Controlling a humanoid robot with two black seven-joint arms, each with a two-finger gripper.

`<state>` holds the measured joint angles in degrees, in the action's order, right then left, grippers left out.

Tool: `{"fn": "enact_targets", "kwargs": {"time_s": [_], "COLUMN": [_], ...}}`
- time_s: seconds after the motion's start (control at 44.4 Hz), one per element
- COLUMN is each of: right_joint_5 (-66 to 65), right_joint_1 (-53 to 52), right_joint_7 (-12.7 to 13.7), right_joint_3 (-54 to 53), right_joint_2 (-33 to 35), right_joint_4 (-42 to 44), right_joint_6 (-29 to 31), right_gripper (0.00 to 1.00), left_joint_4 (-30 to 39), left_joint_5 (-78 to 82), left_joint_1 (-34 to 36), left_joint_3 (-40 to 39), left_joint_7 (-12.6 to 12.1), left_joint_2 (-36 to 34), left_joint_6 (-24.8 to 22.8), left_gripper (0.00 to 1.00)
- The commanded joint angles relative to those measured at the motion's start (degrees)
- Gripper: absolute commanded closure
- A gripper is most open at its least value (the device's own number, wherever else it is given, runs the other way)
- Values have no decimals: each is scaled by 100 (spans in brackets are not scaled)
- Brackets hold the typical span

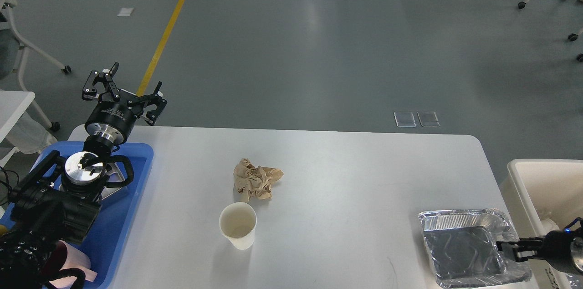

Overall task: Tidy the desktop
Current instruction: 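Lower the right gripper to the edge of the aluminium foil tray, then grasp the foil tray and slide it toward the table center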

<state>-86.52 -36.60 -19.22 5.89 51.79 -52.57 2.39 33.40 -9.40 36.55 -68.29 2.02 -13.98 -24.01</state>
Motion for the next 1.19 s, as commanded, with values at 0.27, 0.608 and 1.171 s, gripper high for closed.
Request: {"fn": "enact_targets", "kwargs": {"time_s": [0.27, 0.608, 1.171], "right_joint_5": [153, 241, 1014], "right_joint_1": [21, -14, -1973], "right_joint_7": [-11, -20, -91], "right_joint_3": [0, 0, -88], "right_joint_2": [-20, -20, 1289], "right_joint_4": [-8, -17, -1844], "right_joint_6": [217, 367, 1808], "right_gripper": [100, 100, 100], "left_joint_4": [0, 0, 62], "left_joint_5": [0, 0, 228], "left_joint_1": [1, 1, -131], "left_joint_3": [0, 0, 26], "left_joint_7": [0, 0, 307], "left_joint_2": [10, 10, -96], "left_joint_6": [1, 1, -201], "left_gripper": [2, 2, 2]}}
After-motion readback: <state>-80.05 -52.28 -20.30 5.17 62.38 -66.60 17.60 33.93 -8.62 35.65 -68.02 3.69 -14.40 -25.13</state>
